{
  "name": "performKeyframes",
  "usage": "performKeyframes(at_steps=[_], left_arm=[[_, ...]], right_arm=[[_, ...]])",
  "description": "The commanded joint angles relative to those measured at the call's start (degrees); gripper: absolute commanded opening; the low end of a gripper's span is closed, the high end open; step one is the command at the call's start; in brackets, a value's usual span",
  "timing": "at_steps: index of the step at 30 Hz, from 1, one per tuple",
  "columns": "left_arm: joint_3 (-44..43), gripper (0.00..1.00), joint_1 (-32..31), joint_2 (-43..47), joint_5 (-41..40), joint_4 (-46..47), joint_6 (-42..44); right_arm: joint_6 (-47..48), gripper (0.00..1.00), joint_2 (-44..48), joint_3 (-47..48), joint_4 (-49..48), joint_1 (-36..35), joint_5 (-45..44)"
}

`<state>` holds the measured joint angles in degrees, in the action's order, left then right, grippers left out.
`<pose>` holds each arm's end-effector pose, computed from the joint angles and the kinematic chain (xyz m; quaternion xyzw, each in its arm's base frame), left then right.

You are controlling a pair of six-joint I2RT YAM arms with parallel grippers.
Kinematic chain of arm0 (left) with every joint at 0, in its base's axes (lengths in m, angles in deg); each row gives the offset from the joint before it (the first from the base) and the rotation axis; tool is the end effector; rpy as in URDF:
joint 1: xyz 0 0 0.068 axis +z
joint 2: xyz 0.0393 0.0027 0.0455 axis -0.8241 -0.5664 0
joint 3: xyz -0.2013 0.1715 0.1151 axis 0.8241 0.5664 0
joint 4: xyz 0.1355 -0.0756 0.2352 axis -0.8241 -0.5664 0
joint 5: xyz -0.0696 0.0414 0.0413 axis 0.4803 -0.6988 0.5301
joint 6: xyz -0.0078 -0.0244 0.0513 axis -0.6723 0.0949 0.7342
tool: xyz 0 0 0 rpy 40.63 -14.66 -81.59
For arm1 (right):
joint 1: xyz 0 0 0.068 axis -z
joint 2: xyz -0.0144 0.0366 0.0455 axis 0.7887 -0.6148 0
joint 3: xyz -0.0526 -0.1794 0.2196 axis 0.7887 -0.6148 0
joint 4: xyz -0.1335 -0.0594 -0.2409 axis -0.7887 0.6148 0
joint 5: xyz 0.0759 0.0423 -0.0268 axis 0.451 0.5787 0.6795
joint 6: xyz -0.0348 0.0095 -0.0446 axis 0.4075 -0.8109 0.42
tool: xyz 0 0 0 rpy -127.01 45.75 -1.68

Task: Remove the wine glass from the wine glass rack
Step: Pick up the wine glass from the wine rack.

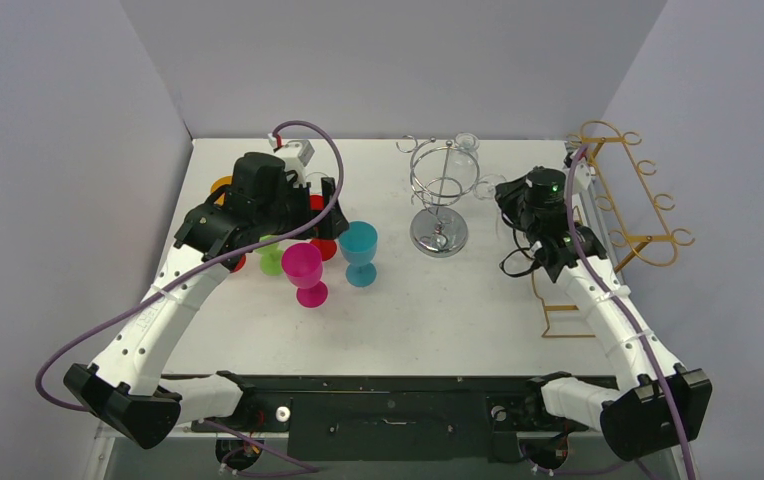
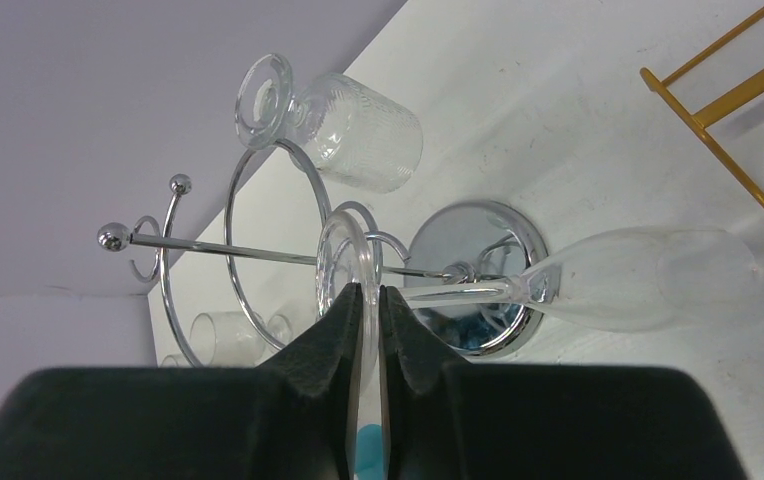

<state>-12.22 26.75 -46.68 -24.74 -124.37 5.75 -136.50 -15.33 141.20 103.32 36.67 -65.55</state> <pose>0.2332 -0.1320 0.4249 0.0601 0.8915 -0.2345 0.3829 0.2765 0.0684 0.3604 0.3444 0.7657 0.2560 0.4791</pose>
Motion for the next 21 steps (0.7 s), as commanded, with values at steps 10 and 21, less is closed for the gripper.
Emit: performKeyframes(at_steps=[10, 21], left_arm=[[-1.5, 0.96, 0.1, 0.9, -0.5, 3.6, -1.4], [-0.9, 0.96, 0.1, 1.2, 2.4, 6.6, -2.9]], right_arm=[[-1.9, 0.0, 5.1, -2.8, -4.1, 1.1, 1.6], [-2.2, 0.0, 8.4, -2.7, -1.6, 1.2, 2.8]])
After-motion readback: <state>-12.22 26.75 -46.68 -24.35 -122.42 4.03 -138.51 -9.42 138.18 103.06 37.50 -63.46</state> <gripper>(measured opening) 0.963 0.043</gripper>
